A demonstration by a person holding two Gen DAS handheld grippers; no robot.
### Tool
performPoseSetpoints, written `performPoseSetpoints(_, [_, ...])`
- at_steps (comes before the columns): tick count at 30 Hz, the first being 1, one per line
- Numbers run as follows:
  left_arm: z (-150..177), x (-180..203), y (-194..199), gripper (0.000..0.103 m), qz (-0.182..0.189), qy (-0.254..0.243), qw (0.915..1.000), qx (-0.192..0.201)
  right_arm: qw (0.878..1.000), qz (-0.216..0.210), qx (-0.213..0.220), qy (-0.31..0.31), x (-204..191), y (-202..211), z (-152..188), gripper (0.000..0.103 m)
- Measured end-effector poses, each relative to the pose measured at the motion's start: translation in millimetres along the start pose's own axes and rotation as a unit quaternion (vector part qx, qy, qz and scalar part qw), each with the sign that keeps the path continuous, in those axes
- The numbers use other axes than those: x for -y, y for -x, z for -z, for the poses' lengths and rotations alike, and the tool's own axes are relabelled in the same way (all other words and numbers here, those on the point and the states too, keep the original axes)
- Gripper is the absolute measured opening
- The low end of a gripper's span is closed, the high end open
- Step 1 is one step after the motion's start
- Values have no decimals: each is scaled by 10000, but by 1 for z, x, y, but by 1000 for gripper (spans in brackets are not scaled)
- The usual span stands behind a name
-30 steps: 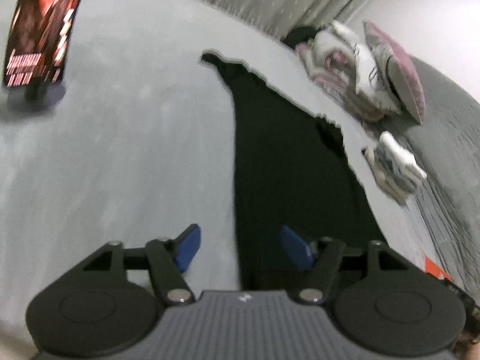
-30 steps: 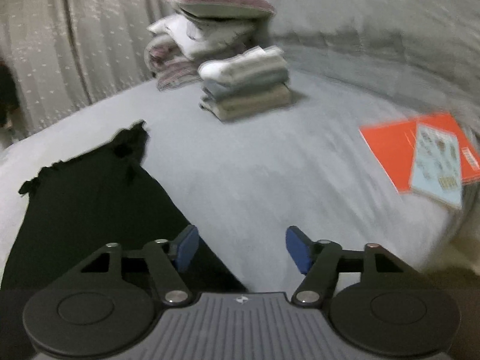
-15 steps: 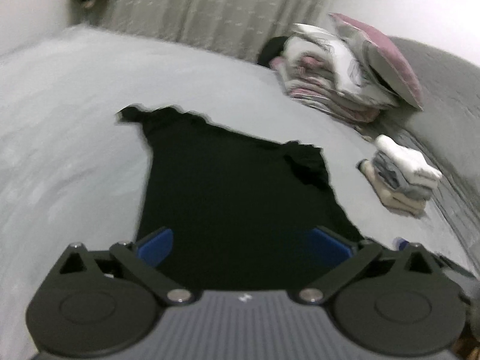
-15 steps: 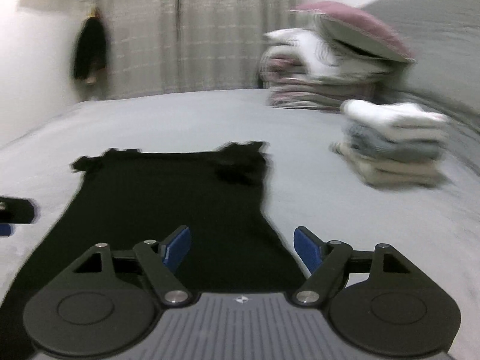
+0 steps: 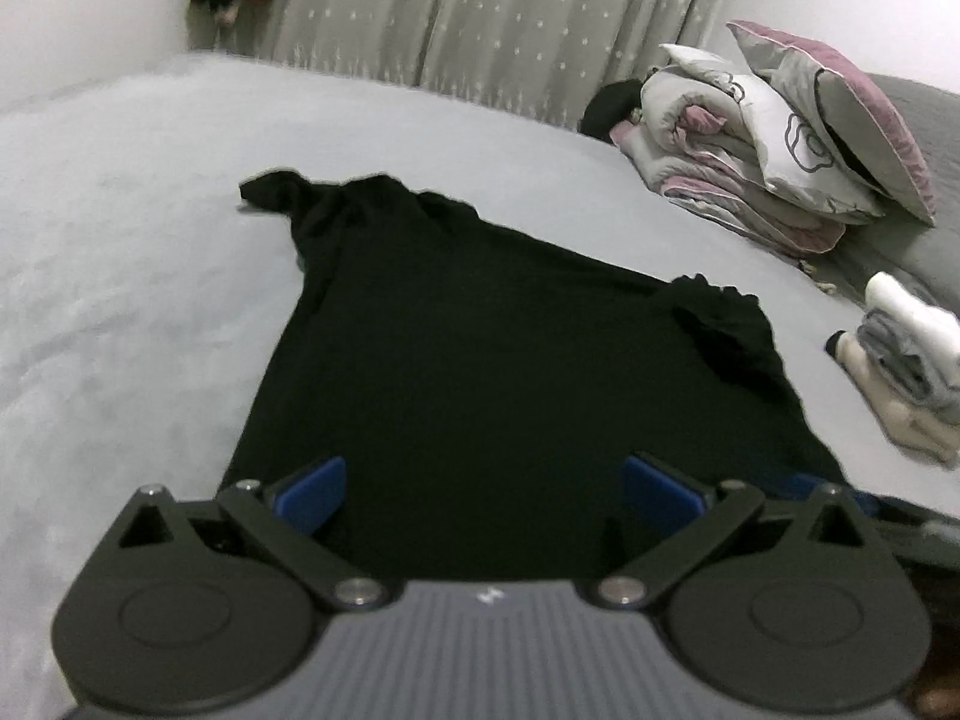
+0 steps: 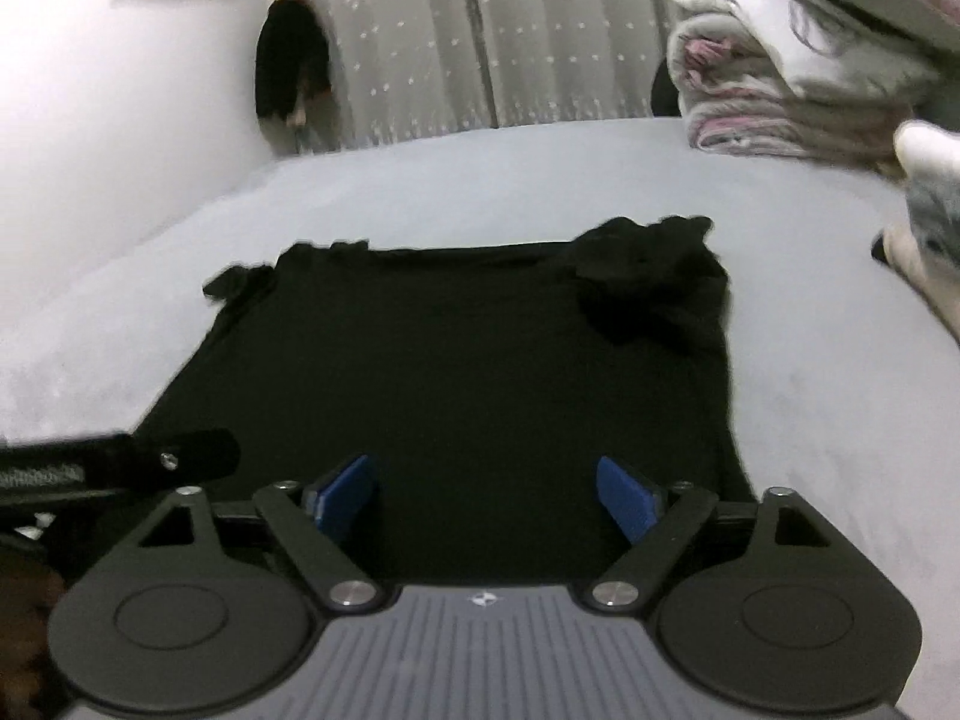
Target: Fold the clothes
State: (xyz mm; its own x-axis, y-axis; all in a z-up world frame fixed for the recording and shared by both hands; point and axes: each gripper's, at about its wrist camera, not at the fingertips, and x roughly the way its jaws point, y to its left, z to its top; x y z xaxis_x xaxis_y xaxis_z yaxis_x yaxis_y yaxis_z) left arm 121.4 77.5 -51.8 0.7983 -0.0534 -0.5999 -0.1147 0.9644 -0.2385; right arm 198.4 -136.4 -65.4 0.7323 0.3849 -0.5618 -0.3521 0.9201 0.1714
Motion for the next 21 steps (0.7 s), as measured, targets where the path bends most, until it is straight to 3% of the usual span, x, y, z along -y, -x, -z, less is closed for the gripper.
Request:
performPoseSetpoints(6, [4,8,-2,103,-182,-341,9992,-47,9998,-96,64,-156,32,22,4,87])
performPoseSetpoints(12, [-2,2,0,103,-84,-306,9994,-98,9951,621,-148,759,26,26,-1,91])
performPoseSetpoints(21, [-22,-32,0,103,-233,92,9996,-148,9977,523,-359,235,49,27,-9,91])
